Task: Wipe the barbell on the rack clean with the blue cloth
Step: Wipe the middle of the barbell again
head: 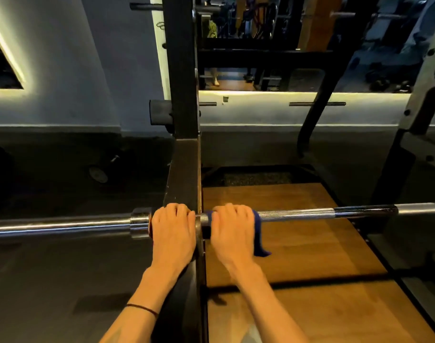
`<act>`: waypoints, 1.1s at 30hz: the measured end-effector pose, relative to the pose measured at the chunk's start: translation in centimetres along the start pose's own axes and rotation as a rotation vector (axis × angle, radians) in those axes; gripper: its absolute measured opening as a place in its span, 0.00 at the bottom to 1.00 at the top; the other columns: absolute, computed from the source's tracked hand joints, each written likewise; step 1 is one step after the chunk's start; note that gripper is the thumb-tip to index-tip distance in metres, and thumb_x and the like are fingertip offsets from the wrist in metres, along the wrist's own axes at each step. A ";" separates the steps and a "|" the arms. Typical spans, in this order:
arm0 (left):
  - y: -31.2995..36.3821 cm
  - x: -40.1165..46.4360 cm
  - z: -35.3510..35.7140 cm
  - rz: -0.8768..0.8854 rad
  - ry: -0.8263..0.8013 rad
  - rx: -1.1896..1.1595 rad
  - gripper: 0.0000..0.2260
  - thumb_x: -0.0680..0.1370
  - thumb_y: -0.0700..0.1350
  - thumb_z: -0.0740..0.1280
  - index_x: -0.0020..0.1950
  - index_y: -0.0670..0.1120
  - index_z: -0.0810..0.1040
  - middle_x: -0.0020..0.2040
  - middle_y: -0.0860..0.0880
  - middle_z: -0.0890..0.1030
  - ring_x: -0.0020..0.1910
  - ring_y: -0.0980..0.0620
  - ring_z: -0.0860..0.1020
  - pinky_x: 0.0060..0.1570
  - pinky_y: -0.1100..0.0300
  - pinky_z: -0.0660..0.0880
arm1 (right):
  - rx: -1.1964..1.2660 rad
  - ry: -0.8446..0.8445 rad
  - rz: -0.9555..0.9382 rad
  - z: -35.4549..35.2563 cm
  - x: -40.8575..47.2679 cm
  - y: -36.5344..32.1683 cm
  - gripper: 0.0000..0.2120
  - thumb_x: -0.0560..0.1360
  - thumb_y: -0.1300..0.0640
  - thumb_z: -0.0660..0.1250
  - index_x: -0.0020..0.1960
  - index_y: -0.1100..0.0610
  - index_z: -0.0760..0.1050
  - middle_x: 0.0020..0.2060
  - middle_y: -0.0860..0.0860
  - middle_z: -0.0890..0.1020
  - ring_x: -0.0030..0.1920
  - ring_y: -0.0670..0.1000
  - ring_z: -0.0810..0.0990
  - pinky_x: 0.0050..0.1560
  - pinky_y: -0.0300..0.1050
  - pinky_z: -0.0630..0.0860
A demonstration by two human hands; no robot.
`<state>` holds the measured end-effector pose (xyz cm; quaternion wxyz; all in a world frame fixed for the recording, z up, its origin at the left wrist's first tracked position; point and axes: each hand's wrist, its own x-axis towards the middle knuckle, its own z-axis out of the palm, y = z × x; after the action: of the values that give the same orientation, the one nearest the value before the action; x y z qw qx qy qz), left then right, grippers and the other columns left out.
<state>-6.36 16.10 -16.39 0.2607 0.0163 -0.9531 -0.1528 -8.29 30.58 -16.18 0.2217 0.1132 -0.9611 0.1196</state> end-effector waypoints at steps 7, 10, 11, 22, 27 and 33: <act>-1.2 -1.7 -0.7 0.109 0.017 -0.088 0.13 0.81 0.49 0.60 0.62 0.47 0.76 0.51 0.50 0.79 0.51 0.51 0.74 0.60 0.53 0.70 | 0.118 0.089 -0.052 -0.4 0.0 6.8 0.17 0.82 0.47 0.56 0.40 0.51 0.74 0.35 0.49 0.76 0.39 0.55 0.73 0.45 0.54 0.69; -0.8 -1.9 -0.6 0.114 0.027 -0.062 0.11 0.81 0.48 0.60 0.61 0.47 0.76 0.51 0.50 0.78 0.50 0.51 0.74 0.61 0.53 0.68 | -0.024 0.091 0.015 -1.9 0.1 12.3 0.17 0.83 0.50 0.51 0.36 0.50 0.67 0.33 0.47 0.71 0.37 0.55 0.71 0.43 0.53 0.66; -0.7 -1.8 -0.6 0.111 0.023 -0.072 0.09 0.82 0.48 0.60 0.58 0.48 0.76 0.50 0.51 0.78 0.49 0.51 0.74 0.61 0.53 0.68 | -0.062 0.093 0.035 -2.2 0.1 13.1 0.16 0.82 0.51 0.51 0.36 0.49 0.65 0.32 0.46 0.69 0.35 0.54 0.70 0.43 0.51 0.64; -0.4 -2.3 -0.6 0.093 -0.012 -0.059 0.13 0.77 0.41 0.68 0.61 0.46 0.76 0.54 0.51 0.77 0.54 0.50 0.75 0.67 0.49 0.69 | -0.109 -0.064 -0.047 -1.9 0.3 -1.0 0.10 0.80 0.51 0.60 0.40 0.49 0.70 0.37 0.48 0.73 0.39 0.53 0.73 0.46 0.53 0.70; -1.7 -0.8 -2.0 0.136 -0.164 0.024 0.17 0.73 0.44 0.74 0.61 0.49 0.78 0.52 0.52 0.80 0.52 0.50 0.78 0.54 0.54 0.76 | -0.074 -0.028 -0.255 -1.4 0.9 1.2 0.09 0.80 0.49 0.65 0.43 0.49 0.79 0.36 0.47 0.78 0.37 0.52 0.76 0.40 0.51 0.71; -1.7 1.3 -3.3 0.176 -0.318 0.093 0.18 0.76 0.39 0.70 0.64 0.49 0.75 0.56 0.50 0.77 0.54 0.49 0.74 0.55 0.54 0.73 | -0.206 0.007 0.009 -2.9 0.5 12.9 0.18 0.84 0.50 0.52 0.35 0.47 0.64 0.31 0.44 0.68 0.35 0.50 0.68 0.42 0.49 0.63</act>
<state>-5.95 13.37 -13.59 0.1180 -0.0796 -0.9861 -0.0859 -11.07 43.46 -15.77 0.2348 0.0851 -0.9681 0.0216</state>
